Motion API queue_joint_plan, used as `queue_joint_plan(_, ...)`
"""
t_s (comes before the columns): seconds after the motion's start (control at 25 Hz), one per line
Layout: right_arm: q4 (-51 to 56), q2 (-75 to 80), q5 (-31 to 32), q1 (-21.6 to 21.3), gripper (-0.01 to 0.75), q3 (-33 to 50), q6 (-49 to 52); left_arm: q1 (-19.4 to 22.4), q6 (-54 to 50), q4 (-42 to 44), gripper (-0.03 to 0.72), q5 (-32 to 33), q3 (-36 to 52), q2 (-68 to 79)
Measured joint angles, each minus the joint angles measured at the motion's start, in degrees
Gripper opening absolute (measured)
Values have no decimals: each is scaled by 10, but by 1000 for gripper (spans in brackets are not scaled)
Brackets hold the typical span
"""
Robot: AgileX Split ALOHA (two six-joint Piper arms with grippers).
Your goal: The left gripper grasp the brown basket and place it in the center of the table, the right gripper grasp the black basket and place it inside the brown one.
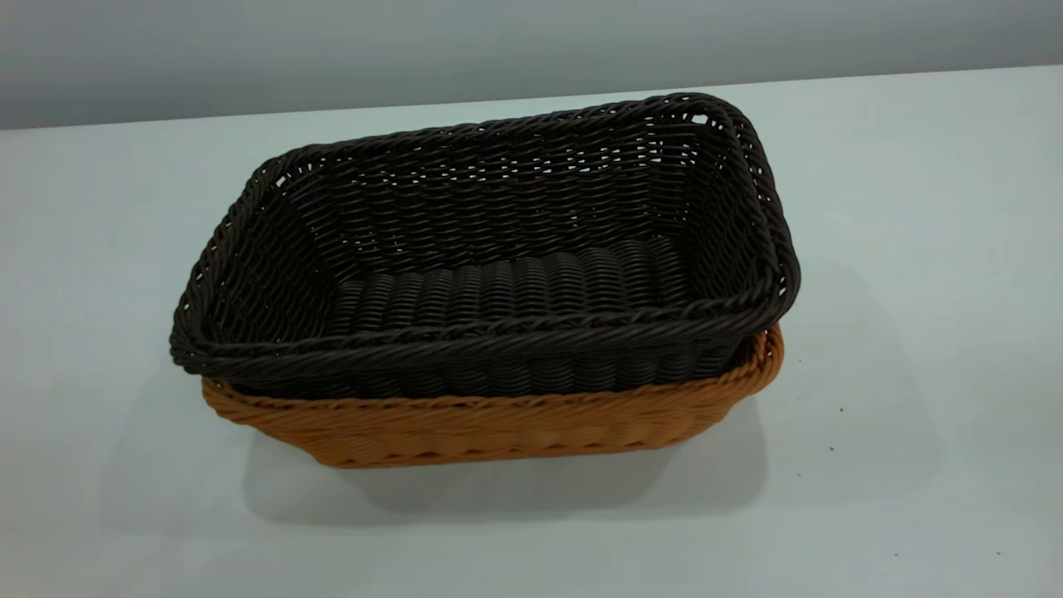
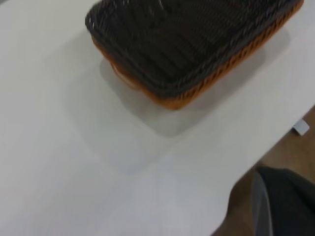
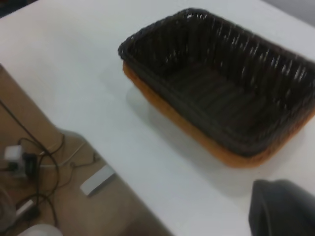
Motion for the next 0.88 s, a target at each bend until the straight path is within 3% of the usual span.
queue_joint_plan(0.2, 4, -60, 24, -1, 5, 63, 21, 7, 0, -29, -1, 0, 23, -41)
queue_joint_plan(0.52, -4, -98, 31, -1, 5, 66, 44, 58, 15, -49, -1, 0, 50, -86)
queue_joint_plan(0.88, -13, -98, 54, -1, 5, 63, 46, 152, 26, -98, -1, 1, 100, -103)
